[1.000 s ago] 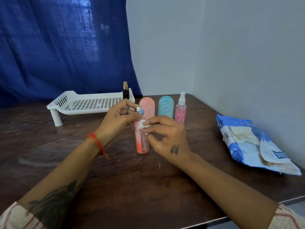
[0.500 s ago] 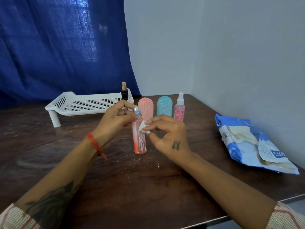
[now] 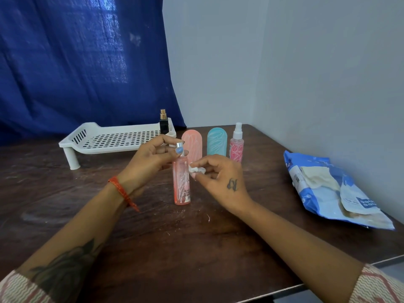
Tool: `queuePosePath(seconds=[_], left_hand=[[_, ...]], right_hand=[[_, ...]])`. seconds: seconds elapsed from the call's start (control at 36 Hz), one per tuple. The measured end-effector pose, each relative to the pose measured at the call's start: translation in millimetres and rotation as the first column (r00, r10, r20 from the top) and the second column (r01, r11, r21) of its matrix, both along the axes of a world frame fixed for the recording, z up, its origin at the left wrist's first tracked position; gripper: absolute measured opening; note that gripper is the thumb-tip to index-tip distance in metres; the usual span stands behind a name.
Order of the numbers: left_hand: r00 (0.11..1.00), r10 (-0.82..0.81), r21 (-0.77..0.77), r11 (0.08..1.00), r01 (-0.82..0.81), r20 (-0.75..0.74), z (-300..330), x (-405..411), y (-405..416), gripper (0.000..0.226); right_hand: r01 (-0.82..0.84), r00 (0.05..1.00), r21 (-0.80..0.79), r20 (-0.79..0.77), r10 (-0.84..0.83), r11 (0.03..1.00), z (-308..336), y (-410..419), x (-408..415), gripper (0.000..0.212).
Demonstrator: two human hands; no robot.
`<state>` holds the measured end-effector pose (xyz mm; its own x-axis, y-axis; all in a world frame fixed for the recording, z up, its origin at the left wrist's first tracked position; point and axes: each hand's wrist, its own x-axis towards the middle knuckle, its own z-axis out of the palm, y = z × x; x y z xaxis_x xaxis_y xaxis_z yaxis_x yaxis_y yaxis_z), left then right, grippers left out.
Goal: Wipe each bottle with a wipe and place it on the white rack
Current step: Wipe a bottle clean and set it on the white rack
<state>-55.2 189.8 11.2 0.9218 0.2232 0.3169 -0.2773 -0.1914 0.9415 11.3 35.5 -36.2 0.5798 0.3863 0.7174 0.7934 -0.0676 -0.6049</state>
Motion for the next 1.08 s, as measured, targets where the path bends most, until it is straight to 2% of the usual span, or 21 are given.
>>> queuePosePath(seconds=[0.08,0.17,0.25,0.39,0.5,0.58,0.72,0.86,0.97,1.08], left_hand=[[1.000,-0.029,0.003,1.000,0.029,0.006,0.7,-0.4,-0.7,0.017],[0.999,-0.046,0.009,0.999,0.046,0.004,0.9,-1.2,0.3,0.016],[0.998,-0.058,0.002,0.998,0.058,-0.006,0.6,-0.9,1.2,0.016],[0.999,-0.050,0.022,0.998,0.050,-0.019,0.7,-0.9,1.9,0.015],[0.997,-0.070,0.032,0.997,0.071,-0.035,1.4,-1.0,1.0,0.015],[0.996,-0.073,0.030,0.997,0.074,-0.041,1.0,-1.0,1.4,0.015],[0.995,-0.087,0.022,0.996,0.088,-0.041,-0.6,-0.2,1.9,0.015],[0.995,-0.084,0.004,0.996,0.084,-0.051,-2.8,1.4,4.6,0.017],[0.994,-0.094,0.003,0.996,0.094,-0.056,-3.0,1.9,4.4,0.017],[0.994,-0.093,-0.004,0.996,0.093,-0.056,-3.5,1.7,4.3,0.016]], right_hand=[[-0.046,0.995,0.048,-0.085,0.049,0.998,4.3,0.6,-2.1,0.018],[-0.074,0.993,0.101,-0.088,0.083,0.992,7.2,-0.2,-3.7,0.018],[-0.086,0.993,0.071,-0.080,0.092,0.994,4.8,-1.3,-3.7,0.014],[-0.090,0.976,-0.043,-0.202,0.079,0.995,0.4,0.4,-1.4,0.014],[-0.118,0.960,0.009,-0.254,0.116,0.993,5.0,2.0,-3.9,0.018],[-0.115,0.968,0.067,-0.215,0.127,0.991,6.9,0.1,-4.8,0.015],[-0.110,0.989,0.011,-0.094,0.110,0.994,2.9,-3.3,-5.4,0.009],[-0.074,0.989,-0.052,-0.130,0.066,0.996,-0.3,-0.2,-4.0,0.011],[-0.068,0.987,0.025,-0.143,0.071,0.997,3.2,0.5,-5.6,0.013],[-0.109,0.993,0.050,-0.048,0.112,0.993,5.5,-2.2,-7.2,0.014]])
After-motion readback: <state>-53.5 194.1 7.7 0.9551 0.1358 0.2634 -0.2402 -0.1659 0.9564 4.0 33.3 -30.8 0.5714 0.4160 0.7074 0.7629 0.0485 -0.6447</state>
